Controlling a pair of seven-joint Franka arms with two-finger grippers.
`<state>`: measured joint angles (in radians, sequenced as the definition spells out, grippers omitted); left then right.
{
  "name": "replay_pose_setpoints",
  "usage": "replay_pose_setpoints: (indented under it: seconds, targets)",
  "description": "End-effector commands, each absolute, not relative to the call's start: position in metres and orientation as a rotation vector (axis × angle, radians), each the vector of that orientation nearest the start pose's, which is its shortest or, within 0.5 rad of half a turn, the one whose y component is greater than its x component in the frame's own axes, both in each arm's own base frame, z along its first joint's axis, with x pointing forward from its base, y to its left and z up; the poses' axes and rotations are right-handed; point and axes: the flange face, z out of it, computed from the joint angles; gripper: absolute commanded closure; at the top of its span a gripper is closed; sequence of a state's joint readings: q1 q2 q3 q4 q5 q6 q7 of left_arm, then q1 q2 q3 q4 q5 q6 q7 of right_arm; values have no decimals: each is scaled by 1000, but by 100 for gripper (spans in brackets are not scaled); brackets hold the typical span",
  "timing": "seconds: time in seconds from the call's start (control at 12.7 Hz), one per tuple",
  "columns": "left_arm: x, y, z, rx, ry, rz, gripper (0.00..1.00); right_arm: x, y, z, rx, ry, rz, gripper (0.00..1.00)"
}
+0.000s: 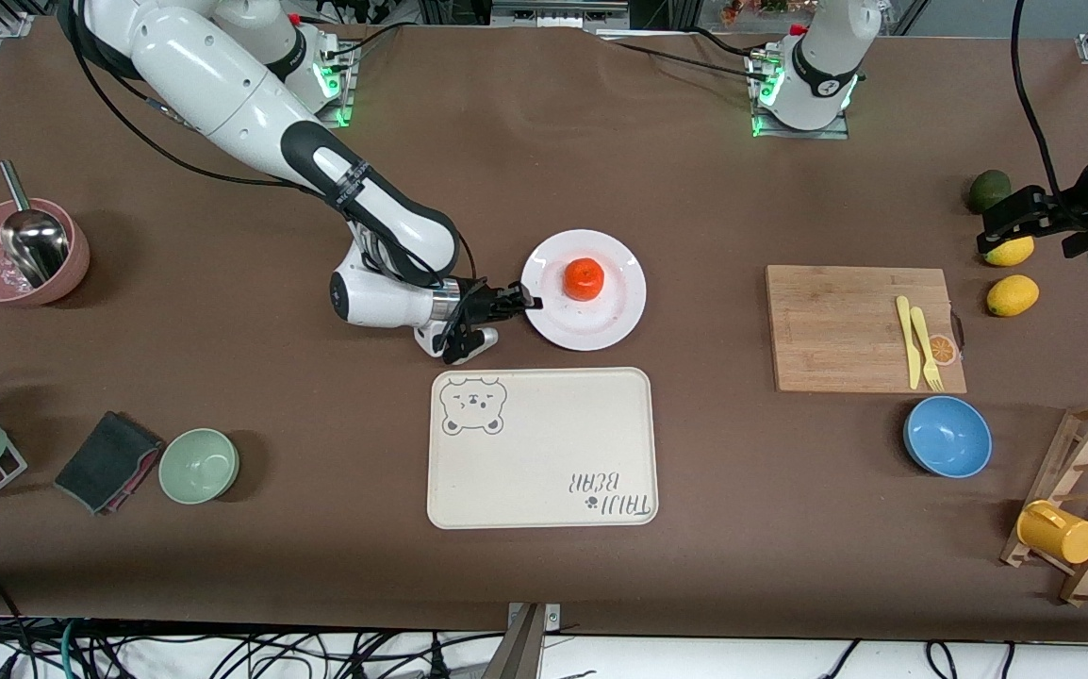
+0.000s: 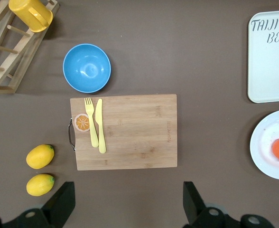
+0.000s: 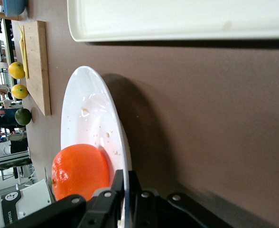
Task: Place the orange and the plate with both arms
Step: 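Grip the white plate rim with the right gripper, then slide the plate with the right gripper onto the bear tray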
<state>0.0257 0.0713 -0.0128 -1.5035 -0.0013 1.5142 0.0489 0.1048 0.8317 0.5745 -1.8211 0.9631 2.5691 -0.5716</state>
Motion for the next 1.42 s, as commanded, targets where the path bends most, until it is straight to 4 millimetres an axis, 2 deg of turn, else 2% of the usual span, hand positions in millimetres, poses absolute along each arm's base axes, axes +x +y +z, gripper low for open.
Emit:
replay_pose_setpoints:
  seconds: [0.0,0.24,0.47,0.63,0.79,0.87,0.95,1.18,1.26,1.34]
  targets:
    - [568,2,620,-3171,84,62,0,533,380,157,-2182,-267,131,100]
    - [568,6,620,-3171,74,59,0,569,373,192,-2101,-273,112,100]
    - [568,4,620,-3171,77,59,0,621,340,216,-2053,-236,35,100]
    - [568,8,620,-3172,67,59,0,659,316,208,-2055,-196,-35,100]
    - [568,7,621,-3173,70,56,0,684,309,182,-2024,-146,-62,100]
    - [568,6,621,-3173,72,56,0,695,313,183,-2011,-143,-93,100]
    - [568,7,621,-3172,72,56,0,700,318,178,-2016,-136,-104,100]
    - [569,6,620,-3173,70,59,0,712,314,156,-2093,-121,-132,100]
    - [569,6,620,-3173,70,59,0,711,321,151,-2110,-126,-145,100]
    - [569,6,620,-3173,70,59,0,712,317,143,-2139,-115,-163,100]
